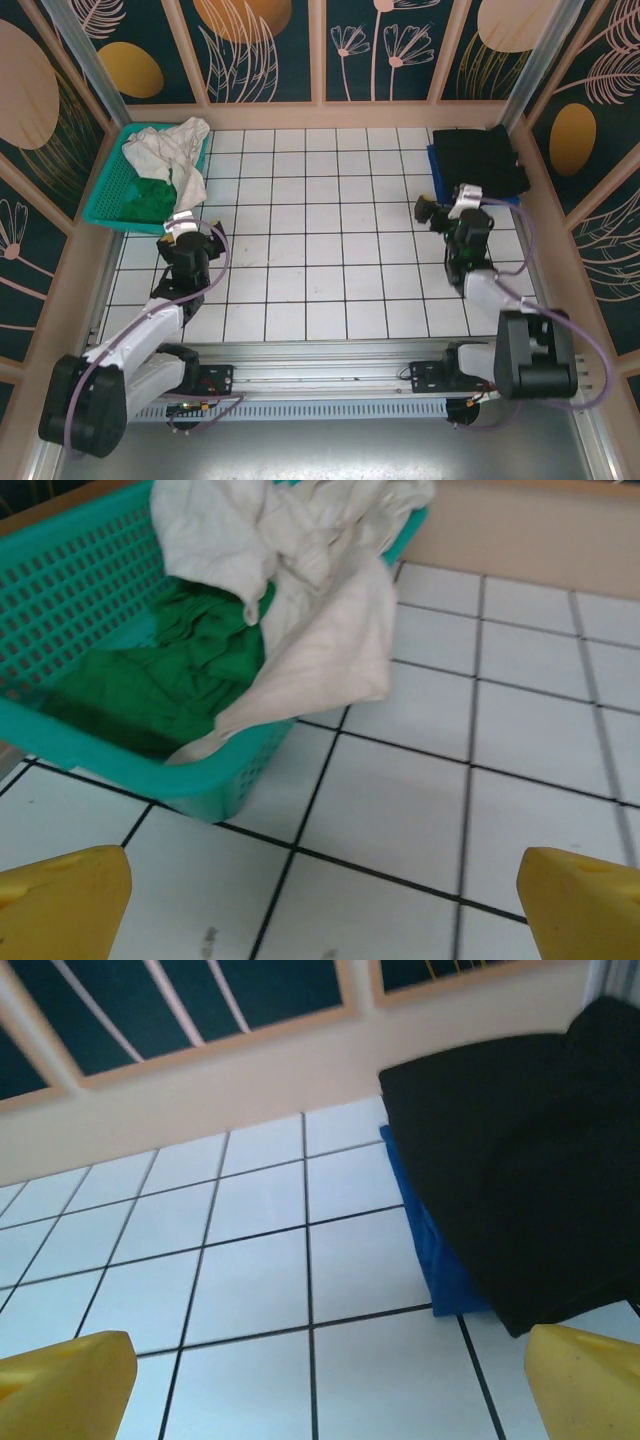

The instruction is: Fold and stack the t-shirts

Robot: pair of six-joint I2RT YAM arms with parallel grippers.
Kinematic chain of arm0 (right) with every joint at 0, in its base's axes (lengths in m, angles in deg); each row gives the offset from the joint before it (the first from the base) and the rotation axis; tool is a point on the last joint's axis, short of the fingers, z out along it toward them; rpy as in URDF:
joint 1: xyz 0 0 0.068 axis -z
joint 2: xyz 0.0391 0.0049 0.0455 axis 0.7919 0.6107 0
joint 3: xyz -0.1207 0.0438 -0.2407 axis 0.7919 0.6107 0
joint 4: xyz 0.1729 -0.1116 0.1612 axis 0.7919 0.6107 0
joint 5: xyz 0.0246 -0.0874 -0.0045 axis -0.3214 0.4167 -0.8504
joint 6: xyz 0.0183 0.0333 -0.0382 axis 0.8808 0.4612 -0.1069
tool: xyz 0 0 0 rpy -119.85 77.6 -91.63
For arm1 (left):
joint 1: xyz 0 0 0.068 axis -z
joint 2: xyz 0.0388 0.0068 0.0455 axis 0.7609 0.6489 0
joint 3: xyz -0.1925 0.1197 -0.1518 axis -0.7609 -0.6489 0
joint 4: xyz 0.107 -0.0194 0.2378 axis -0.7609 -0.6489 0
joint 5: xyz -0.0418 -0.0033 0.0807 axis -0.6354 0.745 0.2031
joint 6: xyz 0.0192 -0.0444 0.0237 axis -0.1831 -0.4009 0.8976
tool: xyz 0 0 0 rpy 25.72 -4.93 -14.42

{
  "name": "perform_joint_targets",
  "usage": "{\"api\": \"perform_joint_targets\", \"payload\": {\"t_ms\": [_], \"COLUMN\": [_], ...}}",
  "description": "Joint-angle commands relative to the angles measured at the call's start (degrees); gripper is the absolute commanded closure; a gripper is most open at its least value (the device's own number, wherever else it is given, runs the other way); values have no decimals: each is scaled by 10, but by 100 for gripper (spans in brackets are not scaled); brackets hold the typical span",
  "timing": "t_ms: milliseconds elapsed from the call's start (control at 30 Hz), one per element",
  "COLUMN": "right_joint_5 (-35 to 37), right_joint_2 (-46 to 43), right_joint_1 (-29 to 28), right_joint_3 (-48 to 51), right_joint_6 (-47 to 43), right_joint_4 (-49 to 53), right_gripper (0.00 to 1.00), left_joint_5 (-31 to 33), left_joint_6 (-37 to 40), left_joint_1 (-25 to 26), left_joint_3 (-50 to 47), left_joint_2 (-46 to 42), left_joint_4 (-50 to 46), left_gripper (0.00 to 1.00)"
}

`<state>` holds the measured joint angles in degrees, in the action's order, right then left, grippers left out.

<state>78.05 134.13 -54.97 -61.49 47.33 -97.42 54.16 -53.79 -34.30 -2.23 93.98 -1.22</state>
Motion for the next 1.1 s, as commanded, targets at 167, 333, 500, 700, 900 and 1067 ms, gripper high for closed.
{"api": "perform_joint_targets", "payload": {"t_ms": [167, 333, 500, 700, 900, 1067], "right_joint_5": [84, 14, 80, 105, 106, 107], "right_joint_2": [77, 182, 219, 213, 214, 213], "right_joint_1": [17, 46, 27, 32, 29, 30], "right_joint_3": [133, 42, 140, 113, 111, 111], "right_joint_6": [-67, -38, -39, -20, -24, -24], "right_joint_4": [-302, -239, -464, -401, -399, -398], "right_gripper": [1, 1, 1, 1, 1, 1], "left_joint_5": [-25, -134, -199, -262, -263, -263], "left_joint_6": [71, 76, 71, 101, 101, 102], "left_joint_1": [-41, -105, -162, -161, -161, -161], "left_joint_3": [-26, 56, -87, -55, -59, -59], "left_joint_2": [170, 251, 269, 284, 281, 281], "left_joint_4": [309, 266, 569, 520, 524, 524], "left_gripper": [1, 1, 1, 1, 1, 1]}}
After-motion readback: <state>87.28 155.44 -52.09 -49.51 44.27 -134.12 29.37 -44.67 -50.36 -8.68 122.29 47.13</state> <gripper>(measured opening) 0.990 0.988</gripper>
